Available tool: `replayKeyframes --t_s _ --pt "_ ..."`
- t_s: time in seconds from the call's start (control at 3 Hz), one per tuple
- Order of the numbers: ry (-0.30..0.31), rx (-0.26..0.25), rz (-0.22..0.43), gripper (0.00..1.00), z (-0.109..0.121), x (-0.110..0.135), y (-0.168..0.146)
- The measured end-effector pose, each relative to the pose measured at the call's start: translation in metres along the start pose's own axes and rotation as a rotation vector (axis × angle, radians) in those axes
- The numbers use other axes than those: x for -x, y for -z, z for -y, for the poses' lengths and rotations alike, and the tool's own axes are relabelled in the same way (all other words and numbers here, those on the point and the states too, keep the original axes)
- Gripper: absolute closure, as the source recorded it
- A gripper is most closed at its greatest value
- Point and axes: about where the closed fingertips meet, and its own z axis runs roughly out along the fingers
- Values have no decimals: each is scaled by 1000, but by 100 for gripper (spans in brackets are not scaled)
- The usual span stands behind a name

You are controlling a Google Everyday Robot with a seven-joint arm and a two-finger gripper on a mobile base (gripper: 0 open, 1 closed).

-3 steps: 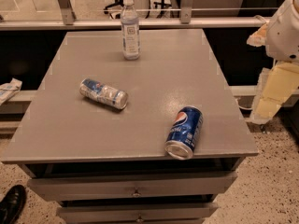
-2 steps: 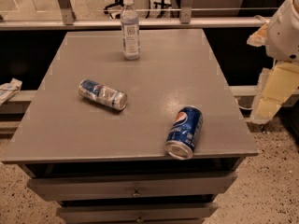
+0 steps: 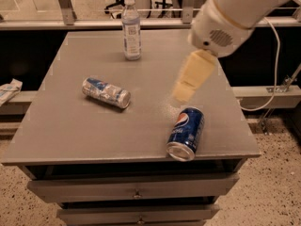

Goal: Pick redbull can

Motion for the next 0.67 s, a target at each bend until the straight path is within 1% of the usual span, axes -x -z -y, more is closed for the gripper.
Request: replayKeyframes --t_s 0.33,0.67 --pt "-86 47 127 0 -12 96 -42" --pt "-128 60 189 0 -26 152 -81"
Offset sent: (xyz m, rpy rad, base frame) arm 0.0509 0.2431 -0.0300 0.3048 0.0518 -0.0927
